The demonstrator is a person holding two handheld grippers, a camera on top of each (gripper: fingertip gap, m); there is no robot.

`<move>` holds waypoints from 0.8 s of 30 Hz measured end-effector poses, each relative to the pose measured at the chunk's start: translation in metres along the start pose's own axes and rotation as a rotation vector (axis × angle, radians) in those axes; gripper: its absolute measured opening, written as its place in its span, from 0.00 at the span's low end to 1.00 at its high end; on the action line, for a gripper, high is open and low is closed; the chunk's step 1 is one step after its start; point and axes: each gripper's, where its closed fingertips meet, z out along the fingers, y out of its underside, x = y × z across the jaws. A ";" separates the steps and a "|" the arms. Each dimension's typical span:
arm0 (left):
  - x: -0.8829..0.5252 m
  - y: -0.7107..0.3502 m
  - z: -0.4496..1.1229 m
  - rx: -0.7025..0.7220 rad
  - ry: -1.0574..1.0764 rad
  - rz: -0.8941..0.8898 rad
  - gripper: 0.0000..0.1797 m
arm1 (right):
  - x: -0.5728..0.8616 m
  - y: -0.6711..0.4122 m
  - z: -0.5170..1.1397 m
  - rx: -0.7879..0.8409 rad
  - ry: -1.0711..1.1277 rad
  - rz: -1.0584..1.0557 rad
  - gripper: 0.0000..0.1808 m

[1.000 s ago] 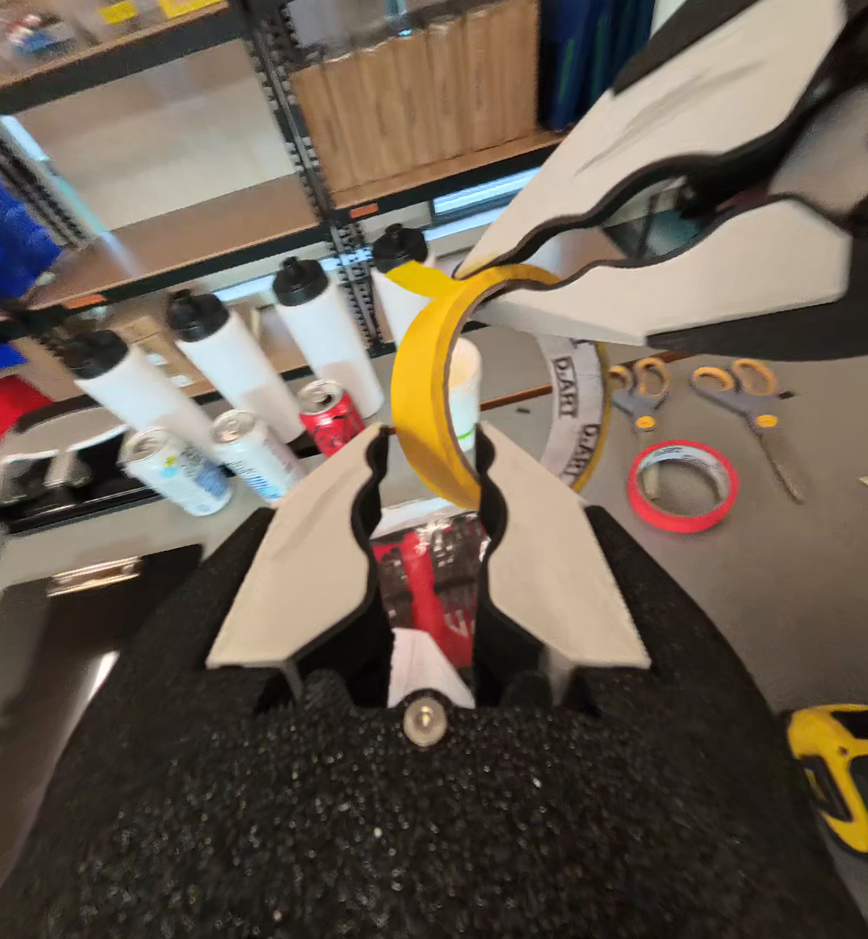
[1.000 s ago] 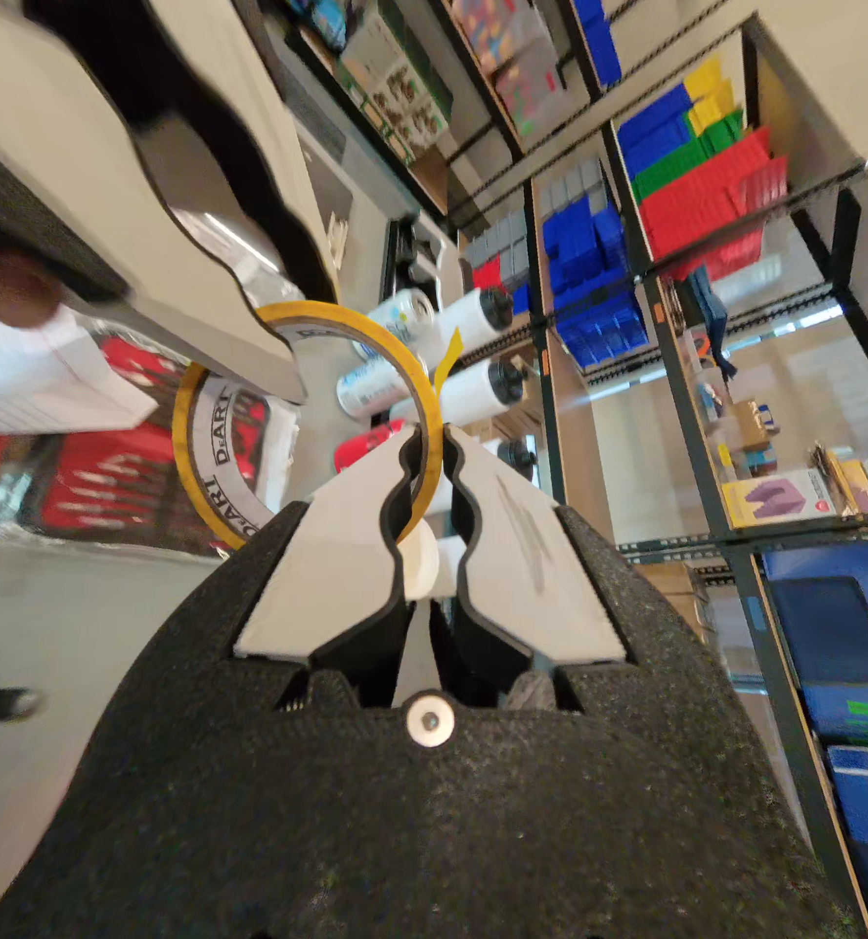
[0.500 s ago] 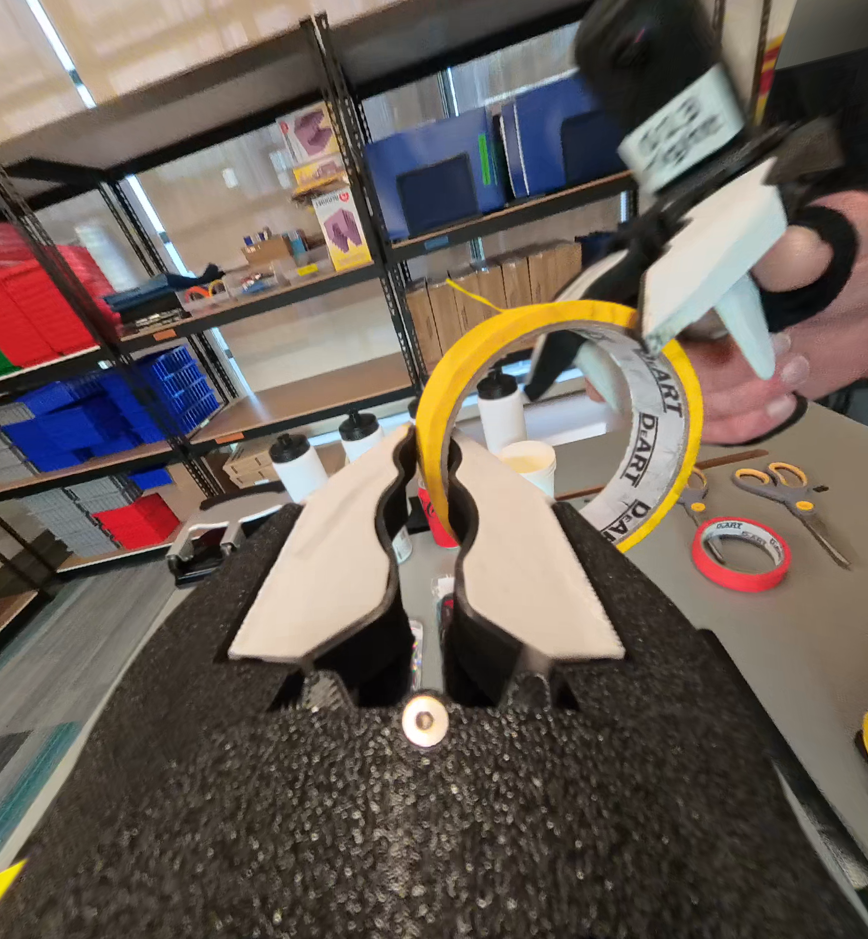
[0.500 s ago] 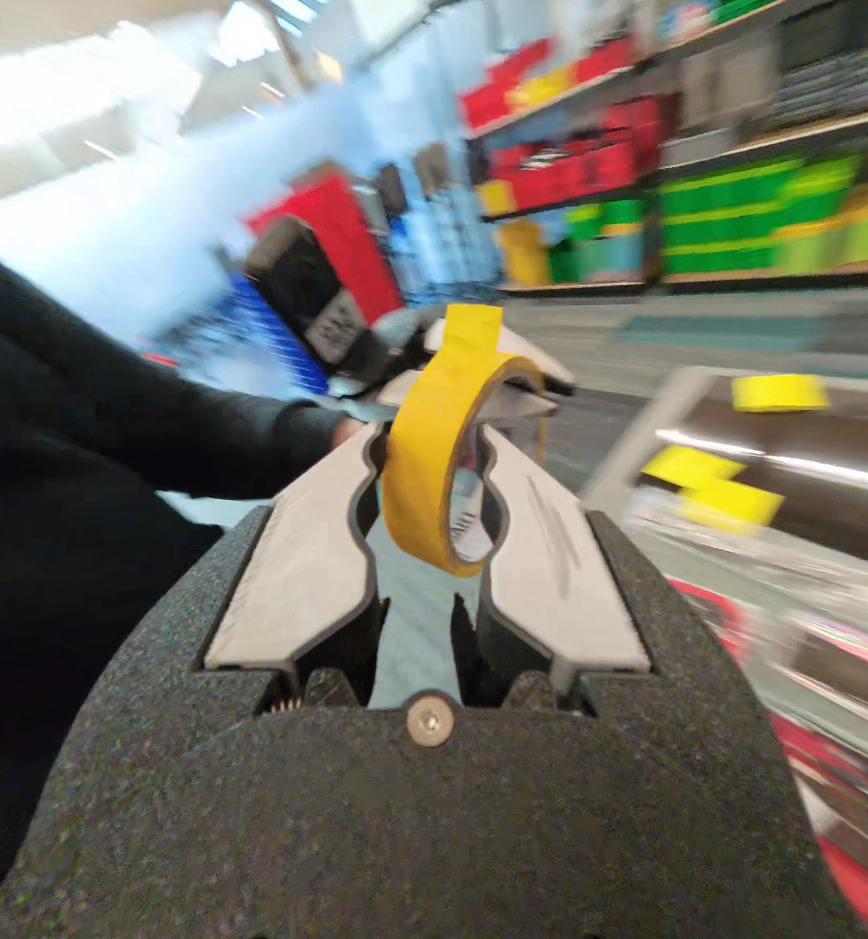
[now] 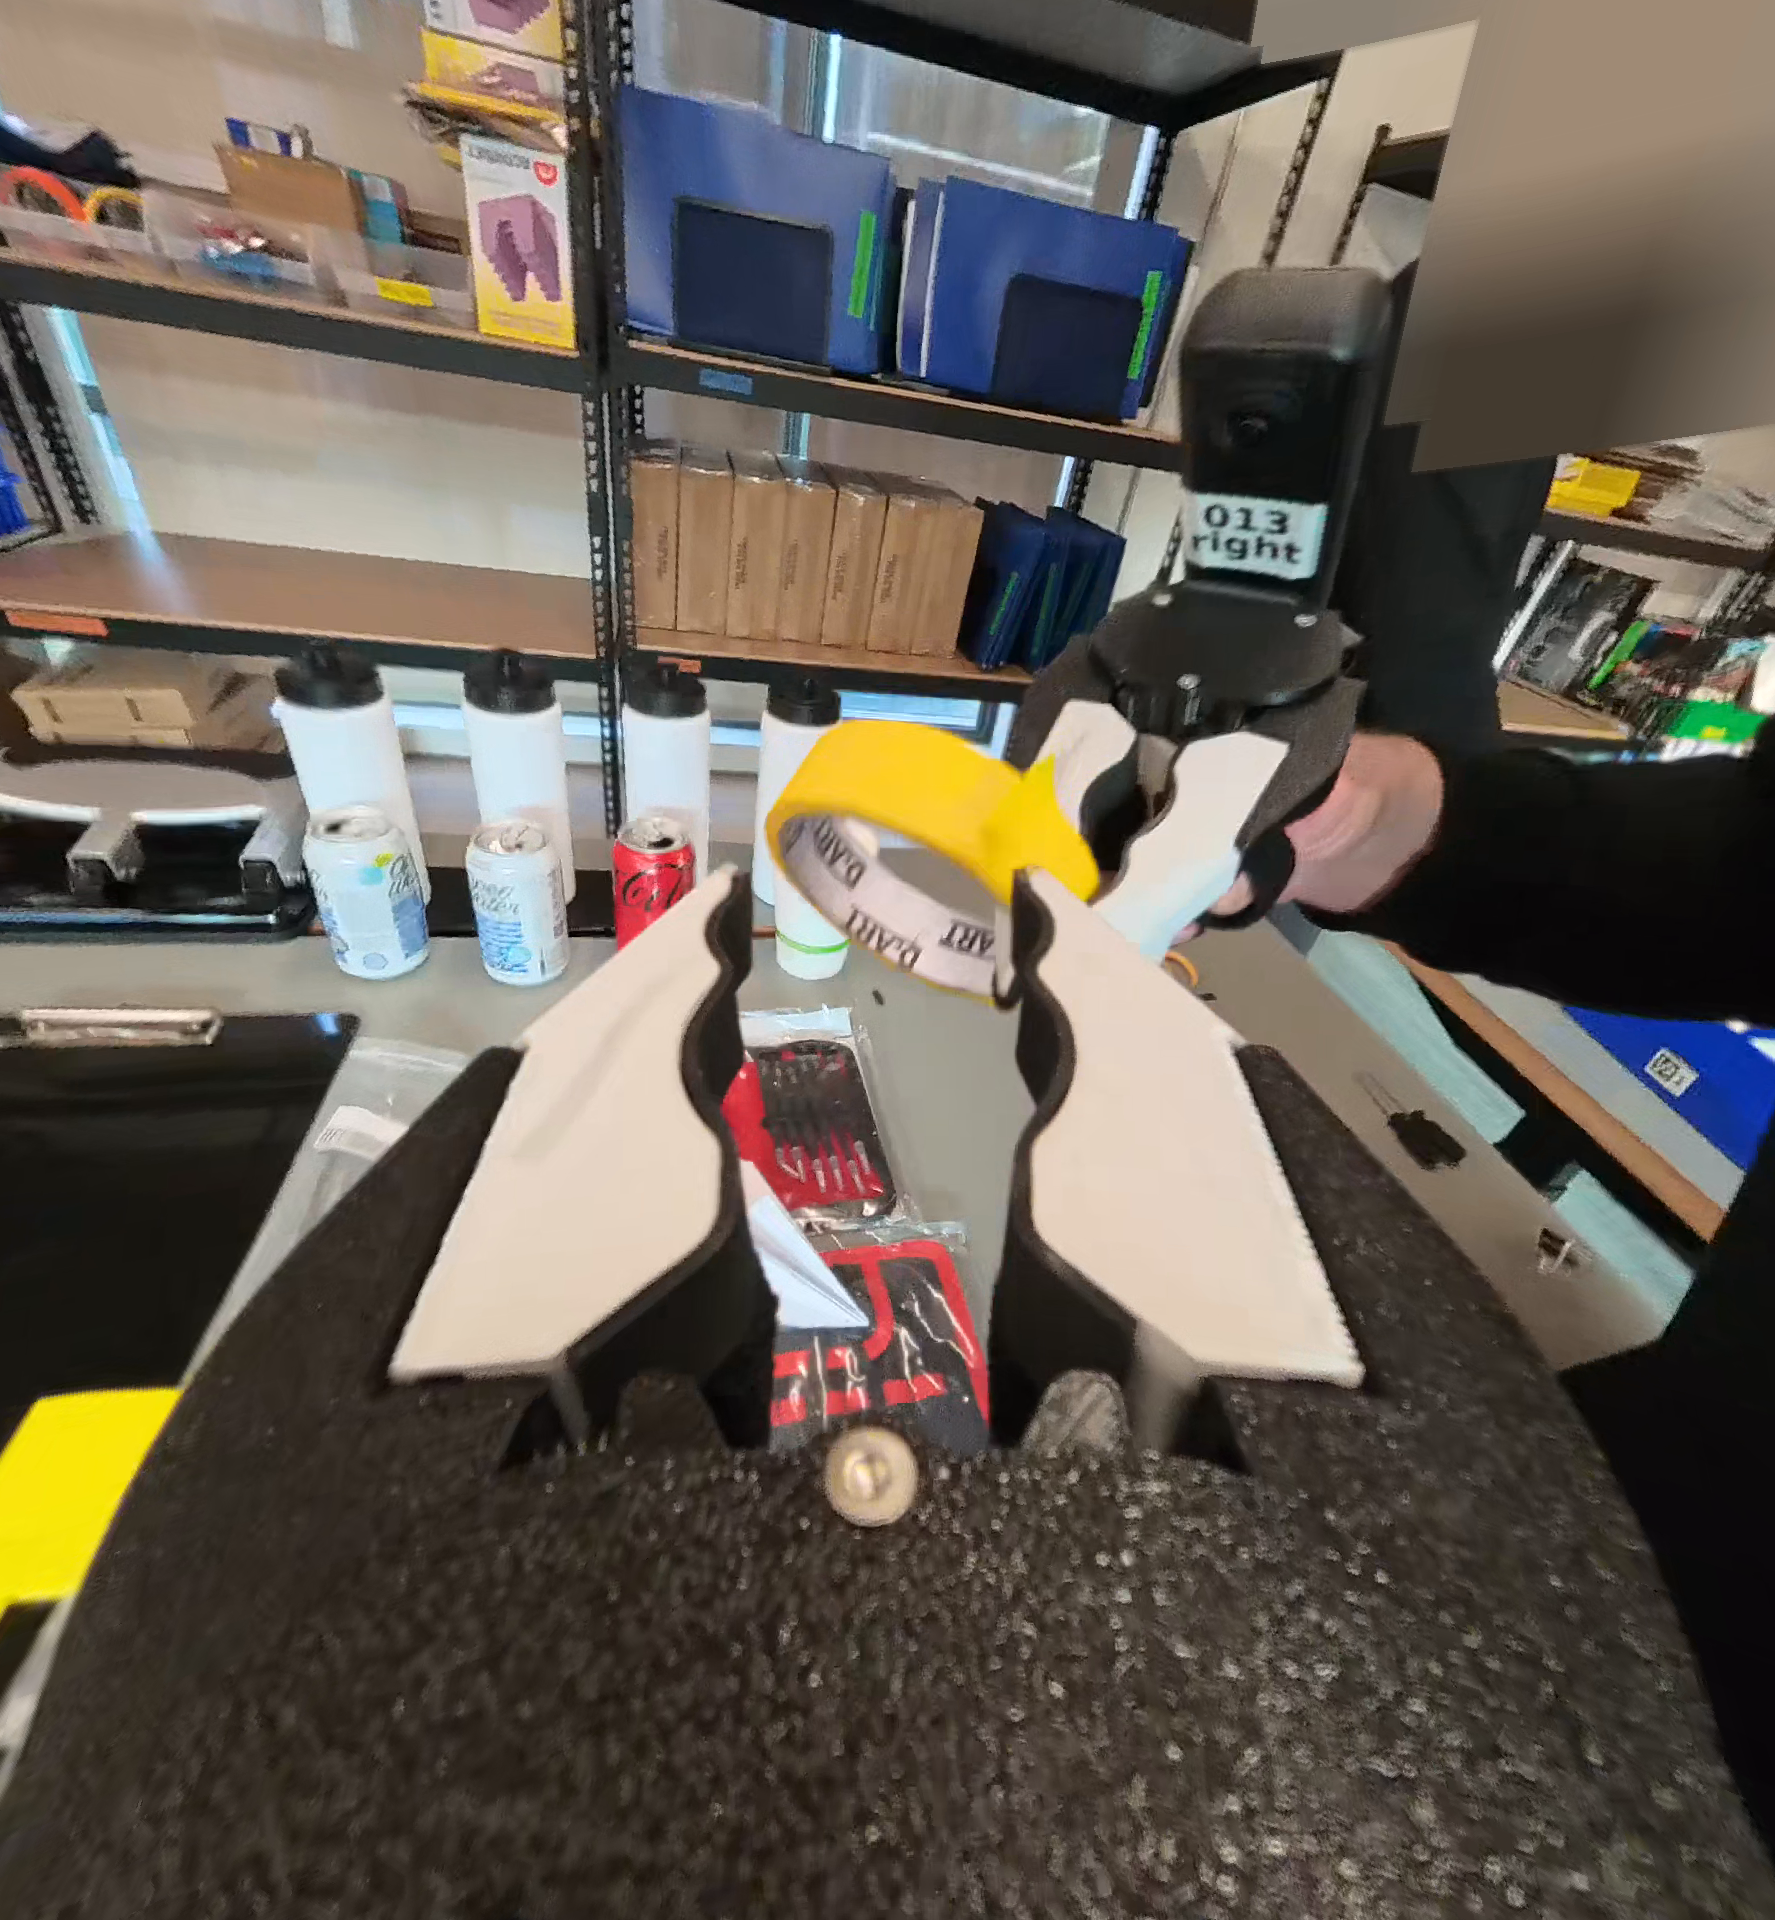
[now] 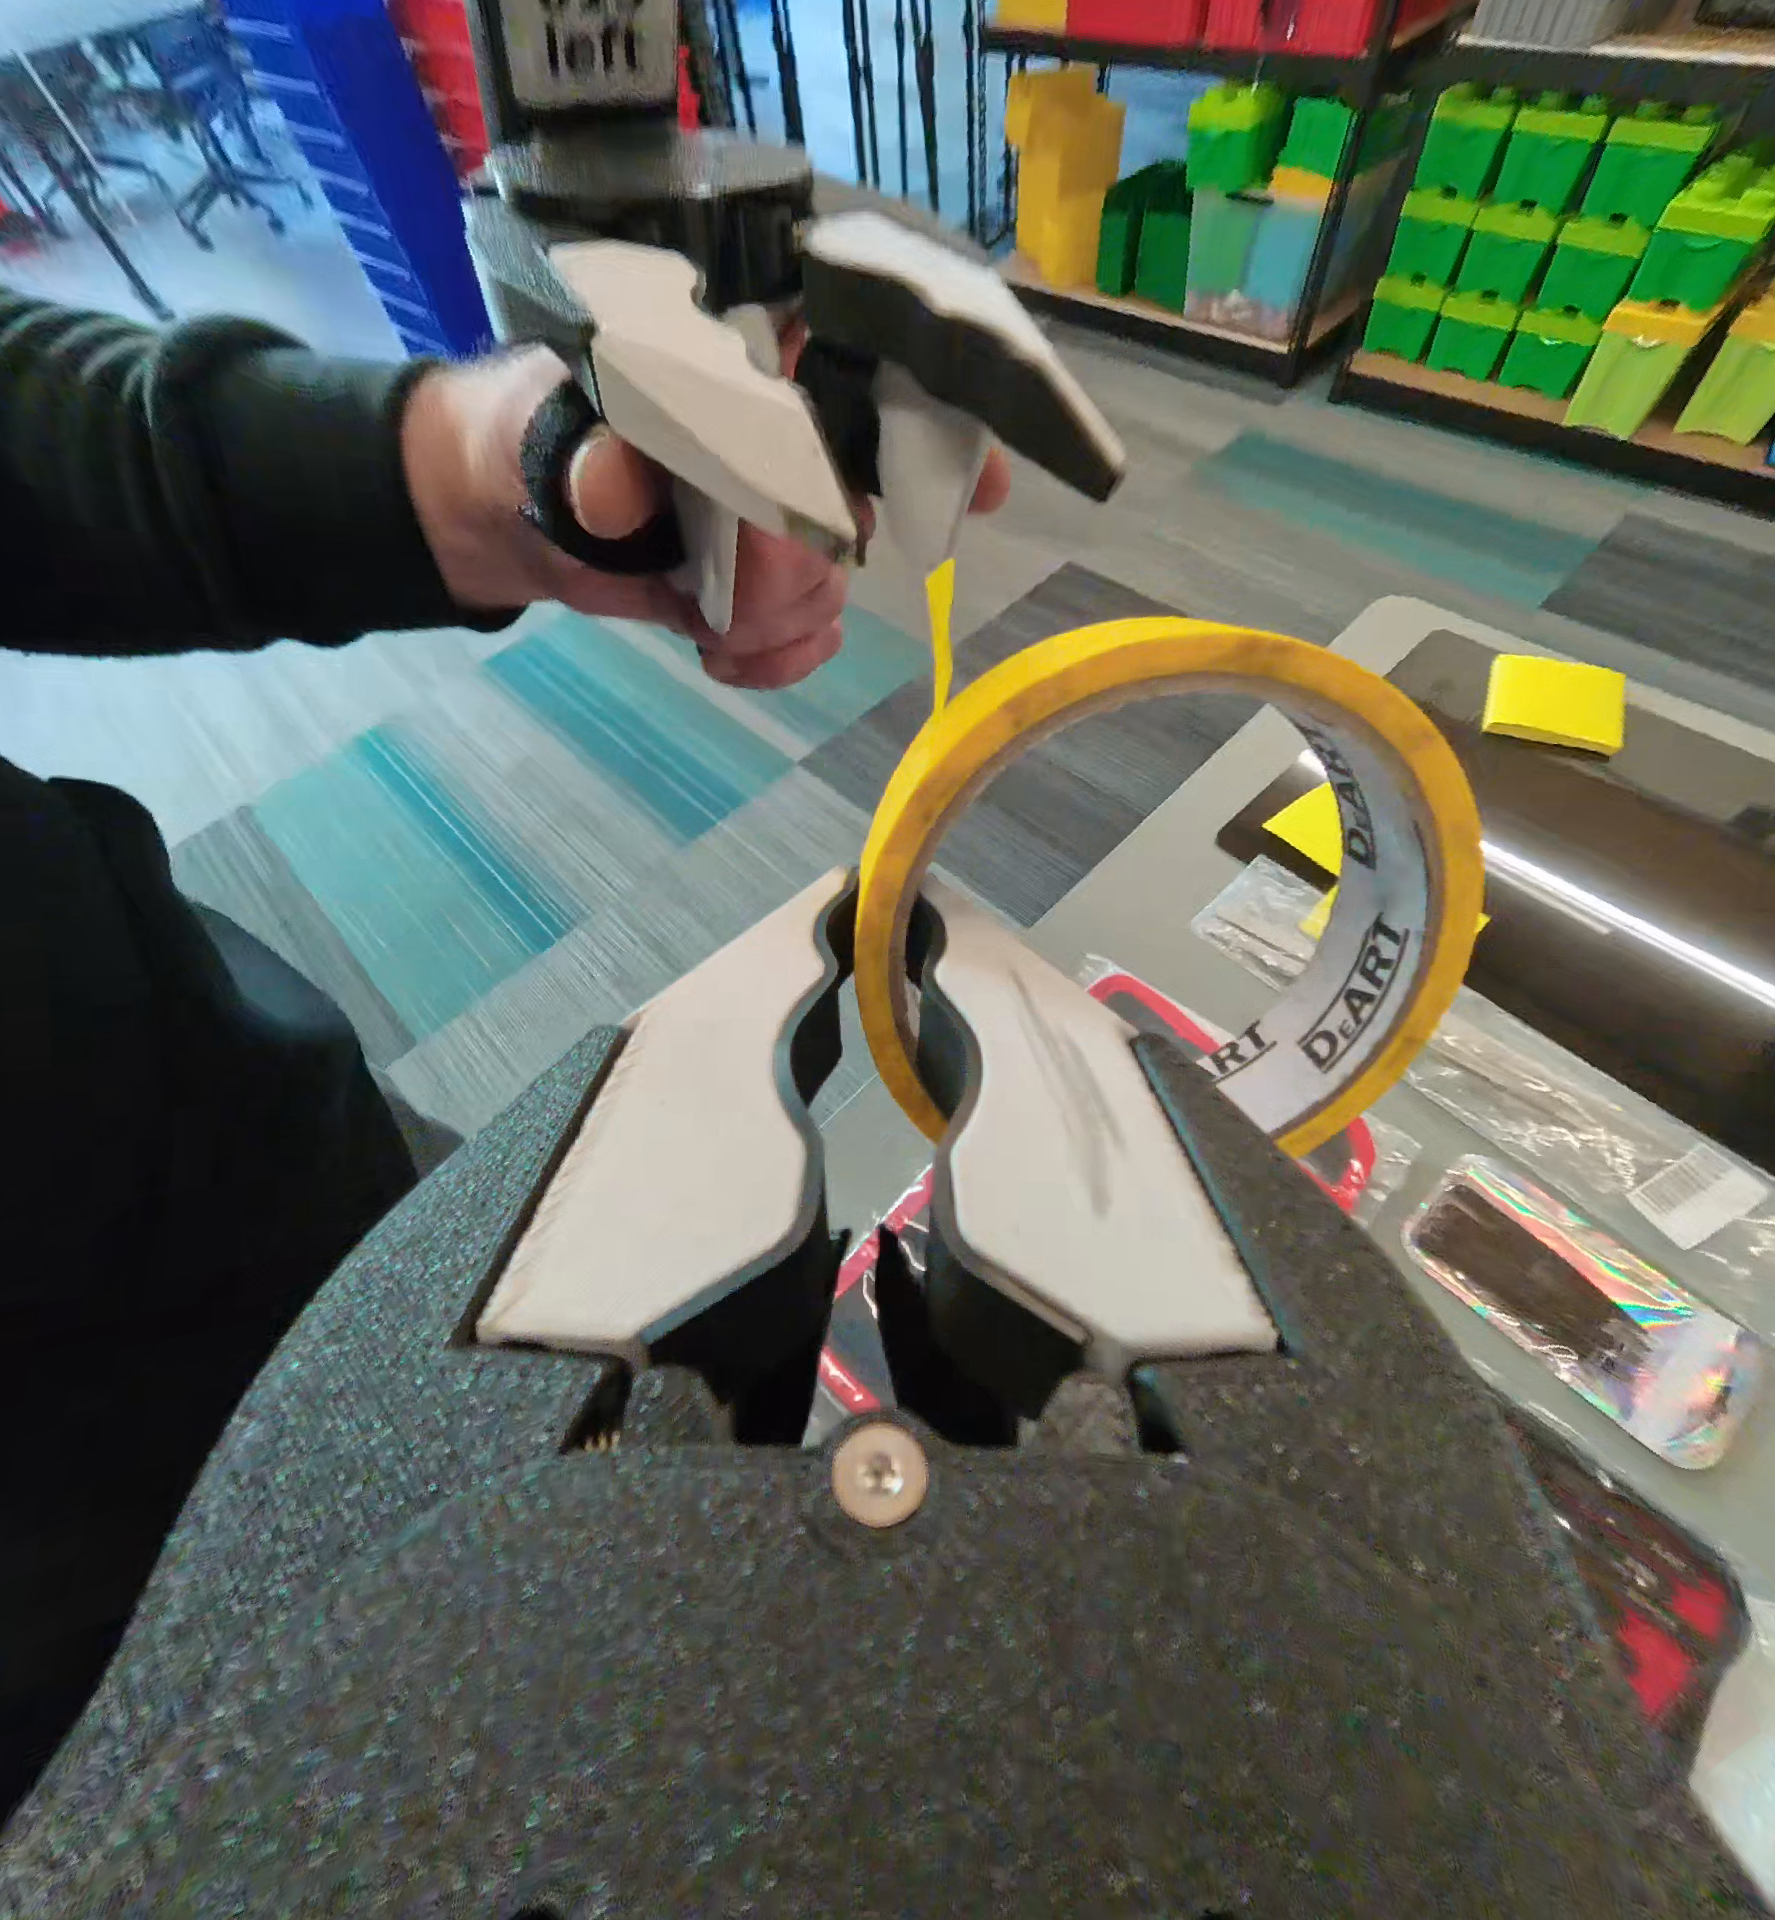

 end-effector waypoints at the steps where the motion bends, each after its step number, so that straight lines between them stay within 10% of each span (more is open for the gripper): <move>1: 0.005 -0.002 0.003 -0.011 0.008 0.040 0.24 | -0.003 0.000 0.003 -0.012 -0.020 0.024 0.02; 9: 0.021 0.014 0.018 -0.195 -0.019 0.352 0.00 | -0.010 0.009 0.014 -0.118 -0.056 0.014 0.02; 24: 0.026 0.050 0.057 -0.279 0.056 0.220 0.00 | 0.047 0.058 0.006 -0.047 0.049 0.464 0.03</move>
